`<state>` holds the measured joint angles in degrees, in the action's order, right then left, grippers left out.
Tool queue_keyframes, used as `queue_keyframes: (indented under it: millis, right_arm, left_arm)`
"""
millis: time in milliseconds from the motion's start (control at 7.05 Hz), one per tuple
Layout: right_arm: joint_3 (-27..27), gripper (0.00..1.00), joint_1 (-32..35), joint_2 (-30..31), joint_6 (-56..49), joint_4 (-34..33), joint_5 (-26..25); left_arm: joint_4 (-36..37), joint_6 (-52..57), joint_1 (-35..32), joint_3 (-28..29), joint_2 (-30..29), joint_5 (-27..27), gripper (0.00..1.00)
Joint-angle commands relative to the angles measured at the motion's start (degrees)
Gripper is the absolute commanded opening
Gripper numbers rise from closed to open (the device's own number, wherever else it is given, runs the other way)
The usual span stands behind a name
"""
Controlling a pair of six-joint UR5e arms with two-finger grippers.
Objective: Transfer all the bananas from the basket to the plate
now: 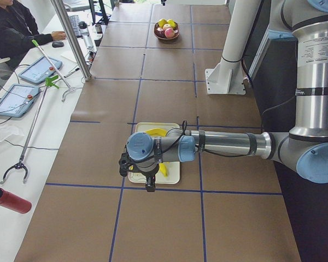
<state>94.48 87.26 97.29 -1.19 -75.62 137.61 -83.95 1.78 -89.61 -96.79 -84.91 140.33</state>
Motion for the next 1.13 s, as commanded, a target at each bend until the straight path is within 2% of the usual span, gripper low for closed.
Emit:
queue_keyframes:
  millis: [0,142,567,709,992]
  right_arm:
    - [-0.7,1.00,0.8,-1.7,0.7,-7.7,-0.1]
    - [-0.4,1.00,0.9,-2.7,0.7,-10.5,0.3]
    - [1.0,1.00,1.0,-2.5,0.7,-10.6,0.2]
    - [1.9,1.00,3.8,-2.6,0.7,-12.3,0.3]
    - [6.3,1.00,4.5,-2.4,-0.1,-21.6,0.6]
  left_arm:
    - [0.0,-0.1,0.0,0.1,0.1,-0.7,1.00]
    - [-0.1,0.0,0.0,0.3,0.1,-0.7,1.00]
    - [-0.1,0.2,0.0,0.4,0.4,-0.8,1.00]
    - [-0.1,0.2,0.0,0.4,0.4,-0.8,1.00]
    - [-0.1,0.0,0.0,0.5,0.4,-0.8,1.00]
